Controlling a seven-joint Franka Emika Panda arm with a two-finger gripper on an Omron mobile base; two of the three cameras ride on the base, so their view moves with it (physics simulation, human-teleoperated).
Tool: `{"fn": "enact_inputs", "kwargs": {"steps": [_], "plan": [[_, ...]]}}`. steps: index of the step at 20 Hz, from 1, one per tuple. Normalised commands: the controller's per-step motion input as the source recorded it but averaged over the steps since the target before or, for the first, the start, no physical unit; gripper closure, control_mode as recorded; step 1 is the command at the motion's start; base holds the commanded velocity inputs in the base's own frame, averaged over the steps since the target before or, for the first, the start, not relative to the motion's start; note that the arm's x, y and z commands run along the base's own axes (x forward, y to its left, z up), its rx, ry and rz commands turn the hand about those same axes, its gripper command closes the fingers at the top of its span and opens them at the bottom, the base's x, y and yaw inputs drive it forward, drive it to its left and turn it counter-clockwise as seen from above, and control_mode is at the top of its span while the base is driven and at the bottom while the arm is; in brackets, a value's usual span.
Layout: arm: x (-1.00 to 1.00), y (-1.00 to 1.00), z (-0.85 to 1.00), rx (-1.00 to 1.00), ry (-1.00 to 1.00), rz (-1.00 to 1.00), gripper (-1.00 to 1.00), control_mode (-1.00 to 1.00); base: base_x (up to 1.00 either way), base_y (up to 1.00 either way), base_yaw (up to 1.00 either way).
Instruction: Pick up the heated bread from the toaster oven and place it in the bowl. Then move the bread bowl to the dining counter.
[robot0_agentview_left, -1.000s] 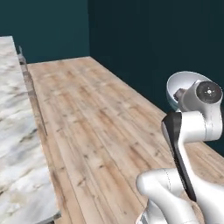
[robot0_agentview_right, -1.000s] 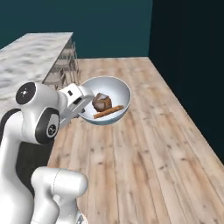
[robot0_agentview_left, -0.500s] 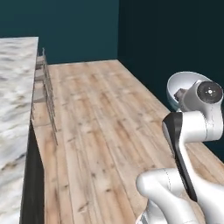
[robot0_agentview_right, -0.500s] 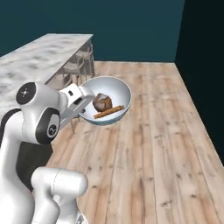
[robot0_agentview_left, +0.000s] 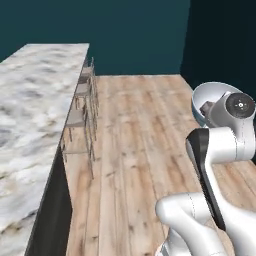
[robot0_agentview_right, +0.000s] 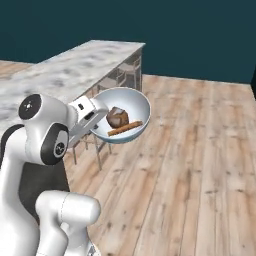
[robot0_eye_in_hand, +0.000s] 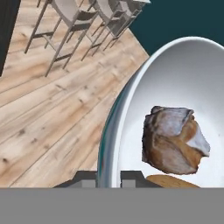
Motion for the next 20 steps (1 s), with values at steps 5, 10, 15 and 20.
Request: {"fn": "enact_inputs", "kwargs": {"steps": [5,10,15,20], "plan": [[0.0,0.0,0.0,0.0,0.0,0.0,1.0,1.0,1.0,-0.21,0.59],[0.0,0.0,0.0,0.0,0.0,0.0,1.0,1.0,1.0,-0.22,0.71],[0.0,0.0,0.0,0.0,0.0,0.0,1.0,1.0,1.0,-0.27,0.67],[0.0,0.0,0.0,0.0,0.0,0.0,1.0,1.0,1.0,-0.5,0.55]]}}
